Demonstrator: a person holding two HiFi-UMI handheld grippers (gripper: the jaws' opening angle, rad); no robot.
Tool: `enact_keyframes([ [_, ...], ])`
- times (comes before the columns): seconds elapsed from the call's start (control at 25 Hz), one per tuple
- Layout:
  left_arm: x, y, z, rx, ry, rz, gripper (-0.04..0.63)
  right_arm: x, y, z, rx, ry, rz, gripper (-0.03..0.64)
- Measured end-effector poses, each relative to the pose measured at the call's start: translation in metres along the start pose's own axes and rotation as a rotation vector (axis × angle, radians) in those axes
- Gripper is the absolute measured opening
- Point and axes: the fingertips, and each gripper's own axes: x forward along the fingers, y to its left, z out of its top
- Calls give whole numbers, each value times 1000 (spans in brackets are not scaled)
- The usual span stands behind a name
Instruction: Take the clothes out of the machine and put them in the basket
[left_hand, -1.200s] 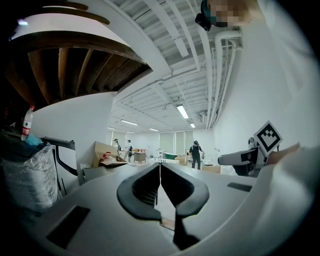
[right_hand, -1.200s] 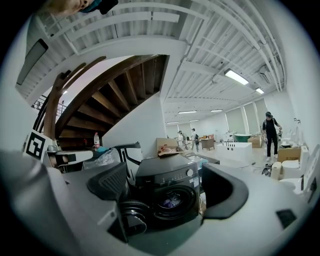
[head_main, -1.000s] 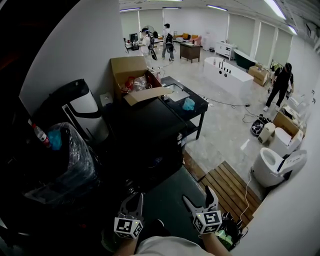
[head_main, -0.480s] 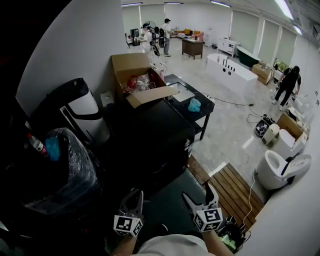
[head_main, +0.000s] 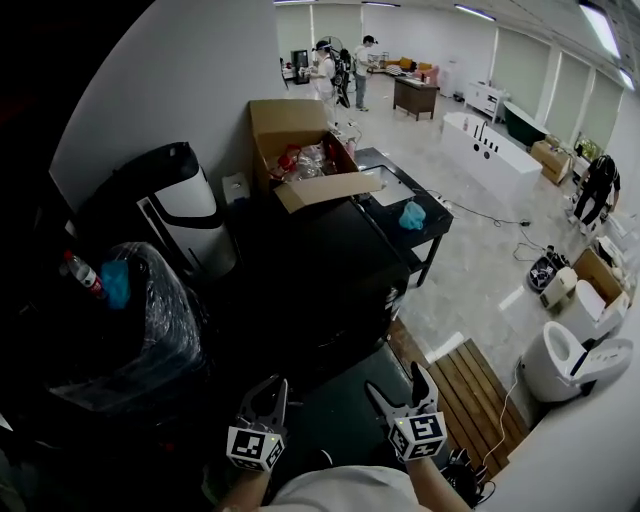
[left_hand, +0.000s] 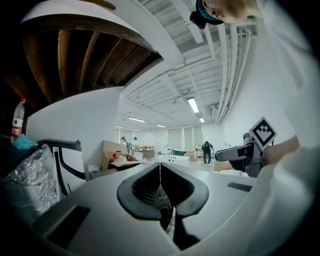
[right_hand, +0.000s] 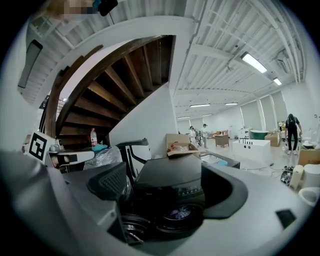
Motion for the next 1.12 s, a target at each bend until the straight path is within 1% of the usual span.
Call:
enact_keyframes([
  [0.16,7,-2,2,-16,3,79,20,13,-12,8,4,10,62,463],
  [0.28,17,-16,2,-31,0,129,20,20,-27,15,-4,17,123,462],
  [0.48,34,-54,13,14,-4,205,21,25,-60,21,-29,26,215,460],
  [0.56,38,-65,16,9,-13,238,20,27,-73,23,-32,27,241,460],
  [0.72,39,-79,13,-9,-4,305,20,29,-91,25,-44,32,285,460],
  [0.88,39,-92,1,-31,10,356,20,31,-106,21,-53,42,314,460],
  [1.12,43,-100,-5,-34,17,397,21,39,-114,17,-65,50,349,460],
])
